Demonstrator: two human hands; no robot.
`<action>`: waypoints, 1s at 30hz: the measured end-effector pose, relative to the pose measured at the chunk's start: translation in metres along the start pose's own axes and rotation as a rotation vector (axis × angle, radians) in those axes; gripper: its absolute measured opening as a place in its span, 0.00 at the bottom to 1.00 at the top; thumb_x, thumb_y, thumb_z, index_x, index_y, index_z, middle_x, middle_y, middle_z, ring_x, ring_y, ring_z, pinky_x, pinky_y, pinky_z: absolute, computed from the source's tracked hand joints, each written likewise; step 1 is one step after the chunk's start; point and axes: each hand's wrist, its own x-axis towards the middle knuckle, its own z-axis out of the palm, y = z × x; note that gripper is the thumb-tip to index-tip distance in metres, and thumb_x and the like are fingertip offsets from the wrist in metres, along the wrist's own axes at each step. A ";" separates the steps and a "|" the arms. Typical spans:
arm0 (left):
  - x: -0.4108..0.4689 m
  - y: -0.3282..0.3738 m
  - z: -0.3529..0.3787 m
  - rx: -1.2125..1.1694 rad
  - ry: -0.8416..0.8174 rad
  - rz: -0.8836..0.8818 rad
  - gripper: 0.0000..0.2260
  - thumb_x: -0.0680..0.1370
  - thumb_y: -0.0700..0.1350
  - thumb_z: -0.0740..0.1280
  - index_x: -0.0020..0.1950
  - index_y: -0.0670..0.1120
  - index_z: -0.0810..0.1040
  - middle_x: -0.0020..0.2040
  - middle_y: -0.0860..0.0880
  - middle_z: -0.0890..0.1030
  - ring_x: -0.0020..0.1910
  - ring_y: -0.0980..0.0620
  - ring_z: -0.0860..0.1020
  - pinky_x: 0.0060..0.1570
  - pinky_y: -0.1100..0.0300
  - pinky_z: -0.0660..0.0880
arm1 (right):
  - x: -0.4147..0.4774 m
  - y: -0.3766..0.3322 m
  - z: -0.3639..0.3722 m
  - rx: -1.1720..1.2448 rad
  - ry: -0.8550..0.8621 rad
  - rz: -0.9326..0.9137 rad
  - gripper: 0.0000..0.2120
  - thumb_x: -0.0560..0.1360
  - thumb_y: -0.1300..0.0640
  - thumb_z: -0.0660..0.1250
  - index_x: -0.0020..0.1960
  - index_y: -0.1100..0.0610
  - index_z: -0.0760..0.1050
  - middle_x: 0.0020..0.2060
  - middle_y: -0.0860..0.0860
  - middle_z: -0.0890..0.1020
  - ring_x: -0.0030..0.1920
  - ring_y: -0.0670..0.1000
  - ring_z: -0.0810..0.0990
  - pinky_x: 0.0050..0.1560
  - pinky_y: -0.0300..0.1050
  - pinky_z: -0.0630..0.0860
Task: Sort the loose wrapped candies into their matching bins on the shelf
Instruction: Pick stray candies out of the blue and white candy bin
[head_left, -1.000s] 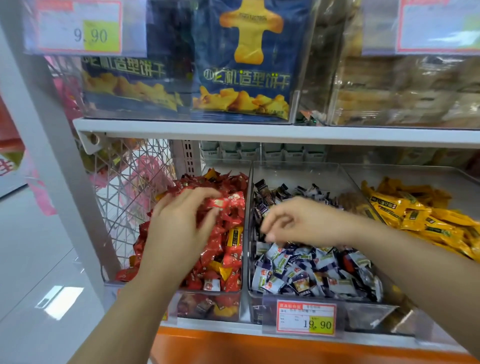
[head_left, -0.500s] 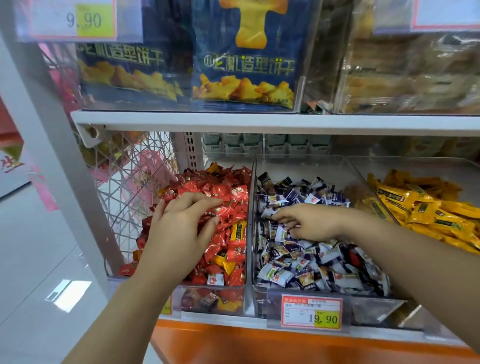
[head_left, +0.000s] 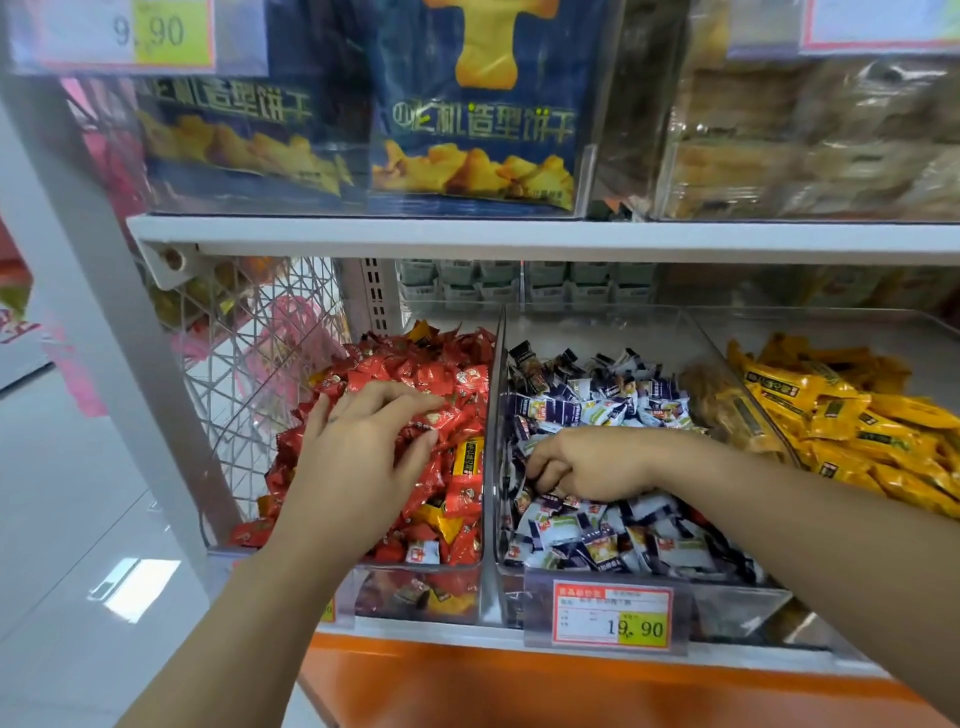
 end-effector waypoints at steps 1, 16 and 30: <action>0.000 0.000 0.000 0.002 -0.001 0.000 0.13 0.76 0.46 0.68 0.61 0.55 0.78 0.57 0.54 0.76 0.60 0.49 0.74 0.70 0.38 0.56 | 0.001 0.001 0.000 0.014 0.007 0.002 0.24 0.76 0.70 0.55 0.69 0.55 0.68 0.63 0.50 0.77 0.61 0.50 0.76 0.60 0.47 0.75; 0.000 0.002 0.001 -0.001 -0.010 -0.002 0.13 0.77 0.47 0.67 0.61 0.55 0.78 0.57 0.55 0.75 0.61 0.50 0.72 0.72 0.41 0.52 | -0.003 -0.020 0.001 -0.102 -0.101 0.013 0.26 0.73 0.51 0.70 0.68 0.60 0.69 0.56 0.51 0.80 0.52 0.52 0.78 0.50 0.42 0.74; -0.002 0.008 0.001 -0.015 -0.004 0.018 0.14 0.76 0.48 0.67 0.61 0.56 0.78 0.57 0.58 0.74 0.62 0.52 0.72 0.72 0.43 0.49 | -0.048 -0.008 -0.022 0.064 0.426 -0.035 0.12 0.66 0.53 0.77 0.37 0.51 0.74 0.35 0.44 0.77 0.37 0.44 0.77 0.38 0.36 0.73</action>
